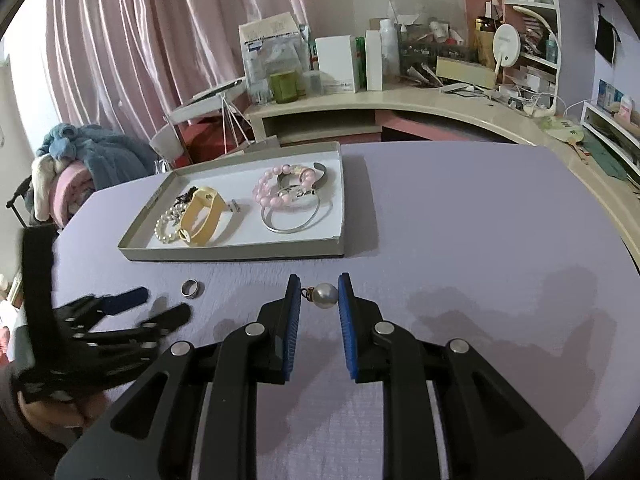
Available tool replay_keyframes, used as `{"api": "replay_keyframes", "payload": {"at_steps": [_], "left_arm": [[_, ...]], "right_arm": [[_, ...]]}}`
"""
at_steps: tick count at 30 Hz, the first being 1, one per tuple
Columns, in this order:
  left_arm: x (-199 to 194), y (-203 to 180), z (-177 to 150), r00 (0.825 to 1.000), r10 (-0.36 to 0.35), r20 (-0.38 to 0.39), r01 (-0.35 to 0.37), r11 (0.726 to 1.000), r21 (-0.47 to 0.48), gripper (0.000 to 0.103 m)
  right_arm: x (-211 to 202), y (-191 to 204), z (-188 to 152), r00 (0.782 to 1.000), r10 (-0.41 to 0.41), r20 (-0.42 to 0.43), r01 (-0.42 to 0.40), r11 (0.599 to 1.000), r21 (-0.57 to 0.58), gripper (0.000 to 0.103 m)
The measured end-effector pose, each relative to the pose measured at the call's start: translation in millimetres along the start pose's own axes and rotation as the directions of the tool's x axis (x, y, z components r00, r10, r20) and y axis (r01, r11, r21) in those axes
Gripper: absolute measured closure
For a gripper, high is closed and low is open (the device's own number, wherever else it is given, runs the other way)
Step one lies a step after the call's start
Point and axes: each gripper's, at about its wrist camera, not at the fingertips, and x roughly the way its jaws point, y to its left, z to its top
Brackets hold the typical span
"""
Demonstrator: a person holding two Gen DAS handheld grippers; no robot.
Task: Organize jewelry
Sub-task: 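Grasp the silver ring with the left tool while the right tool holds the pearl stud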
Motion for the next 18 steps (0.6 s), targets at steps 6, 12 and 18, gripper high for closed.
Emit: {"api": "replay_keyframes", "payload": {"at_steps": [6,12,18], "left_arm": [[11.5,-15.0,5.3,0.998,0.067,0.013,-0.067,0.997,0.034,0.047],[10.6,-16.5,5.2,0.995,0.099,0.026,-0.1,0.994,0.041,0.081],[5.8,-10.9,1.9,0.995,0.096,0.028,-0.097,0.995,0.025,0.082]], "right_arm": [[0.7,-5.2,0.4,1.0,0.023,0.005,-0.023,1.0,0.011,0.083],[-1.7,-3.6,-0.6,0.999,0.048,0.01,-0.048,0.999,0.008,0.083],[-3.4,6.6,-1.6,0.998,0.063,0.008,-0.063,0.998,0.004,0.083]]}}
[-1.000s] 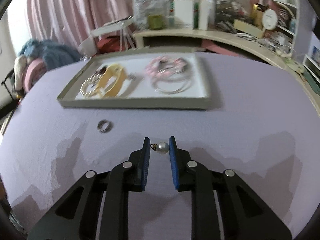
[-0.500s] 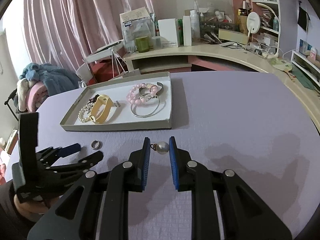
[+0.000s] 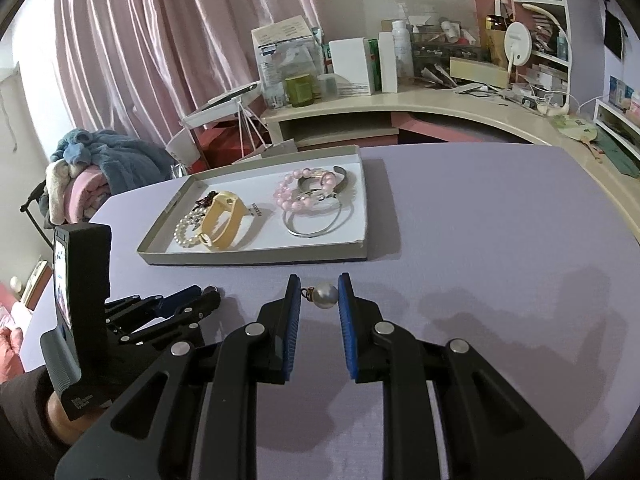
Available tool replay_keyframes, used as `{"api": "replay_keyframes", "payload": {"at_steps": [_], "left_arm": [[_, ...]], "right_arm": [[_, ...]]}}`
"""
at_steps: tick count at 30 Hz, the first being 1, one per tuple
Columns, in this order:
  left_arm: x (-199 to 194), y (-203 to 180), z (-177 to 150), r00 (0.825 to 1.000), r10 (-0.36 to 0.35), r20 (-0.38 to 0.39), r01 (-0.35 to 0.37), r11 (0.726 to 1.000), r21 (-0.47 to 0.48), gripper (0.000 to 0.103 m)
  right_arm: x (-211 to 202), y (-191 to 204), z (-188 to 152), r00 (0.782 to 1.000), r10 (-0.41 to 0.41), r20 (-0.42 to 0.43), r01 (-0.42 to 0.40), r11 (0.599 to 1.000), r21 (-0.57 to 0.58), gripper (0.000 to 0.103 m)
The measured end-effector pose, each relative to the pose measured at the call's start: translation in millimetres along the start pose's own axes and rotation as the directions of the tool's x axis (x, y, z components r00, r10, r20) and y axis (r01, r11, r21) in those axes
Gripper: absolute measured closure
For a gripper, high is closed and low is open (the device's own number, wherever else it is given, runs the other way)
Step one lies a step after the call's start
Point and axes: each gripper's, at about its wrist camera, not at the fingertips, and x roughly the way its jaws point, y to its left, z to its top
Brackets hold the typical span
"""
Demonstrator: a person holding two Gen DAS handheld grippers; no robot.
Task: Organize jewelry
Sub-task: 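Grasp the silver ring with the left tool while the right tool holds the pearl stud, then carry the ring with the left tool to the tray while the right tool drops the pearl stud there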
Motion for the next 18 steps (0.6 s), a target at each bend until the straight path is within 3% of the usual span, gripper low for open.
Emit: {"api": "replay_keyframes", "payload": {"at_steps": [5,9,18], "left_arm": [[-18.6,22.2,-7.1,1.0,0.003,0.017,-0.003,1.0,-0.013,0.082],[-55.8,48.3,-3.6,0.995,0.026,0.093,-0.024,0.999,-0.022,0.082],[-130.1,87.2,11.4,0.966,0.048,0.255,-0.032,0.997,-0.065,0.082]], "right_arm": [[-5.7,8.9,1.5,1.0,0.011,0.009,-0.011,1.0,-0.008,0.083],[-8.0,21.1,5.7,0.999,0.035,0.027,-0.034,0.999,-0.015,0.083],[-13.9,53.7,10.1,0.994,0.086,0.061,-0.082,0.995,-0.057,0.083]]}}
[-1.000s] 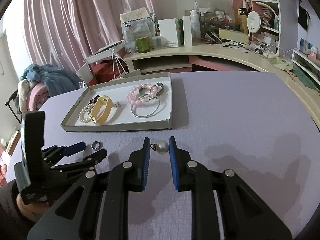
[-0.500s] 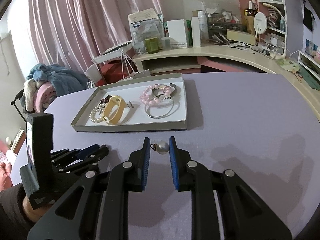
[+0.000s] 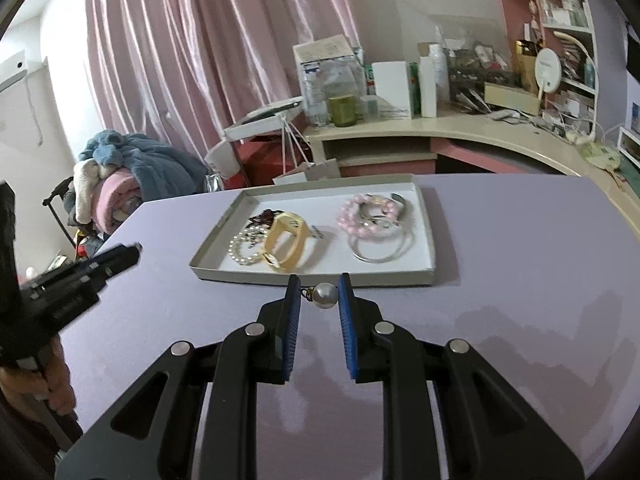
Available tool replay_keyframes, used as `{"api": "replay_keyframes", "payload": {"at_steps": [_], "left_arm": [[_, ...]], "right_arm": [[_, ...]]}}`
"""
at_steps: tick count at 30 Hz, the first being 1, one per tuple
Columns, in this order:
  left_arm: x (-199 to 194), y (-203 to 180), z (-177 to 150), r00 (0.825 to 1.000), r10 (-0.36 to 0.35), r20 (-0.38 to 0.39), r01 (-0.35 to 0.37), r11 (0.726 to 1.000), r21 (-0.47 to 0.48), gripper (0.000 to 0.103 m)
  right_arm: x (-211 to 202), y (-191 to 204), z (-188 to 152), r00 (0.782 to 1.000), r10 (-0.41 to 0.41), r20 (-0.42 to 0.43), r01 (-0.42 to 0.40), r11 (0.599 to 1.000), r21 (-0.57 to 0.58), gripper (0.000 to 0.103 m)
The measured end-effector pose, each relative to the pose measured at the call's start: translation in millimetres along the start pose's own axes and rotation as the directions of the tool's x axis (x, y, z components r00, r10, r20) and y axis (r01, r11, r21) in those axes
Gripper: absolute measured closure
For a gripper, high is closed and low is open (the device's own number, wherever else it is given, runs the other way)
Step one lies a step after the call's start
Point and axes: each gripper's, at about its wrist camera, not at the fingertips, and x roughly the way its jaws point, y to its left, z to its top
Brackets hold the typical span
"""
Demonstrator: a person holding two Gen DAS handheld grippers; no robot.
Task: Organize jewelry
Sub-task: 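Carry the ring with the left tool to the tray while the right tool drops the pearl stud there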
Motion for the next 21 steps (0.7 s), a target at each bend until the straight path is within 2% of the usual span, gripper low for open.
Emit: {"api": "replay_keyframes", "payload": {"at_steps": [5,21], "left_arm": [[-9.9,5.0,2.1,1.0,-0.009,0.025,0.009,1.0,-0.009,0.082],[-9.8,10.2,0.3,0.999,-0.028,0.025,0.028,0.999,-0.021,0.082]], "right_arm": [[0.3,10.7,1.5,1.0,-0.006,0.003,0.006,1.0,-0.023,0.083],[1.7,13.5,3.9,1.0,-0.013,-0.003,0.013,1.0,-0.027,0.083]]}}
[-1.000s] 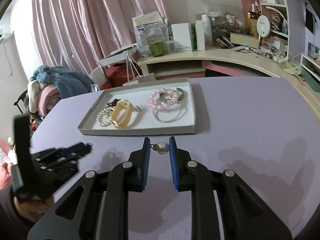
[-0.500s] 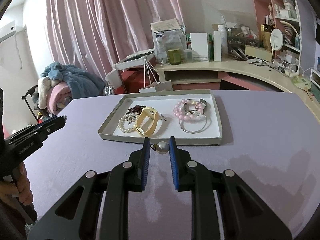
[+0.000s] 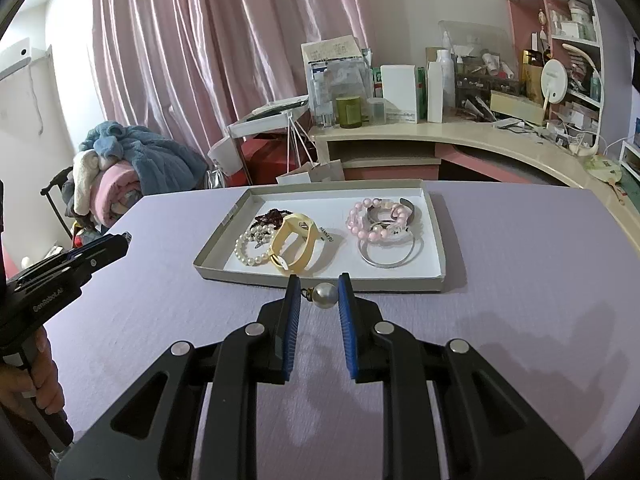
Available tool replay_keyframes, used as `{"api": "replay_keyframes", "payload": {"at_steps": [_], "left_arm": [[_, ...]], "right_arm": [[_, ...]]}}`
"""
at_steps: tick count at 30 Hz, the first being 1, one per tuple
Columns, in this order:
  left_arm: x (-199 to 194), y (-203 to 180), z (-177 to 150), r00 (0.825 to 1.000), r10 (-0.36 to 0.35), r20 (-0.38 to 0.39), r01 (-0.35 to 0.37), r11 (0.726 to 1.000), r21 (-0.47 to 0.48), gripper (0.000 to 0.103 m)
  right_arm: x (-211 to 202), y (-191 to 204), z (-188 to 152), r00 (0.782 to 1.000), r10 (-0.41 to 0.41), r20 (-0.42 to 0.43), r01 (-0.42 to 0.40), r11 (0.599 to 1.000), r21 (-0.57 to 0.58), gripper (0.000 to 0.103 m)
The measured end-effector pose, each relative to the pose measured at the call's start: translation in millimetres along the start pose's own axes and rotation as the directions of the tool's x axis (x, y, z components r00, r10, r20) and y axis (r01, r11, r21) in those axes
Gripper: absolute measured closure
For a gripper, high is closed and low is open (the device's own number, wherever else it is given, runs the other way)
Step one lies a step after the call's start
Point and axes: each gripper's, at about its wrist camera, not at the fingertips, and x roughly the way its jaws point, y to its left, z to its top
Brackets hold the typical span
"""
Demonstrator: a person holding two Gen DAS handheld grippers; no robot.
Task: Organize jewelry
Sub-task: 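Carry the ring with the left tool to the tray while the right tool drops the pearl stud there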
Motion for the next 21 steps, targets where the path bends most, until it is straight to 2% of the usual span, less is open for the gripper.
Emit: {"api": "replay_keyframes", "payload": {"at_steps": [4,10,14,17,21], "left_arm": [[0.1,0.1,0.7,1.0,-0.004,0.002,0.004,1.0,0.0,0.082],[7.2,-1.2,8.9,0.999,-0.033,0.017,0.033,0.999,-0.015,0.082],[18.5,-1.5,18.8,0.999,-0.044,0.025,0.045,0.999,-0.023,0.082],[31.5,-3.1,23.9,0.999,-0.048,0.021,0.048,0.999,-0.019,0.082],[47.1,-2.4,26.9,0.999,-0.051,0.017,0.051,0.998,-0.026,0.082]], "right_arm": [[4.0,-3.1,6.3,1.0,-0.018,0.007,0.018,1.0,0.0,0.083],[29.7,-20.9,42.2,0.997,-0.048,0.057,0.045,0.997,0.055,0.083],[67.6,-30.5,53.0,0.999,-0.032,0.028,0.029,0.995,0.095,0.083],[95.8,-35.7,52.3,0.999,-0.052,-0.007,0.052,0.994,0.098,0.083],[112.7,-33.9,46.4,0.998,-0.066,-0.022,0.068,0.995,0.078,0.083]]}}
